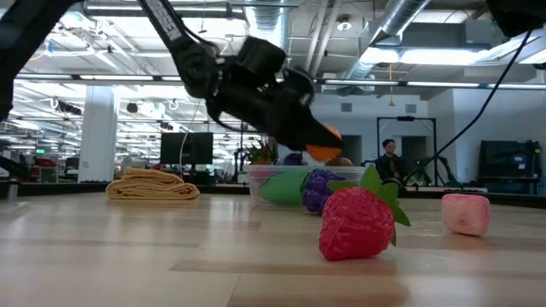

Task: Pick and placing Produce into tupperware
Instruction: Put the orange into the transparent container, then put the pink peach into the transparent container

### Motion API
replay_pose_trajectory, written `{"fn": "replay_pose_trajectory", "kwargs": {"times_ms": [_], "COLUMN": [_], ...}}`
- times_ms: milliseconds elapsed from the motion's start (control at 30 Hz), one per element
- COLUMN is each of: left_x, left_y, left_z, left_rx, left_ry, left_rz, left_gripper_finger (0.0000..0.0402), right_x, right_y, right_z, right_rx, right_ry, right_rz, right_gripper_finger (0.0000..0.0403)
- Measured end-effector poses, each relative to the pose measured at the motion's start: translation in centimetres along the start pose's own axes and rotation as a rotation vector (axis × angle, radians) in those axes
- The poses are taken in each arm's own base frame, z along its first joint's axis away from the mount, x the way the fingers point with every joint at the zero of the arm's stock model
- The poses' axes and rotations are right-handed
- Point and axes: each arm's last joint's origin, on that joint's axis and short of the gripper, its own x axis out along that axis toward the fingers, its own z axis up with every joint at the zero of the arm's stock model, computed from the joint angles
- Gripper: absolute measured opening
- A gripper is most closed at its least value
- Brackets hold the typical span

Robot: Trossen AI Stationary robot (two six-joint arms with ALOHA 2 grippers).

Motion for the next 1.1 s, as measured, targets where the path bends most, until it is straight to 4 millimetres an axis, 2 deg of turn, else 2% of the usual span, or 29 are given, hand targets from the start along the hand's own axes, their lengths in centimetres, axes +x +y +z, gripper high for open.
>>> {"fn": "replay_pose_trajectory", "kwargs": {"times_ms": [133, 567, 900, 1100], "left_x": [0.99, 0.98, 0.99, 1.01], "left_y": [0.38, 0.86, 0.81, 0.9], "left_z": [-0.51, -0.12, -0.11, 0.36], "left_rx": [-0.015, -0.022, -0.023, -0.007], "left_ry": [0.015, 0.046, 0.046, 0.0], "left_rz": [-0.005, -0.033, -0.034, -0.028], "left_gripper_finger": [0.0238, 0.0242, 0.0308, 0.0331], "right_x": [0.0, -0.03, -0.03, -0.03], "right_y": [-0.02, 0.01, 0.01, 0.01], "right_z": [-0.04, -0.09, -0.09, -0.09], "right_rx": [-0.003, 0.001, 0.004, 0.004], "right_ry": [0.005, 0.008, 0.008, 0.008], "right_rz": [0.0, 0.001, 0.001, 0.001], "right_gripper_finger": [0.021, 0.021, 0.021, 0.021]}}
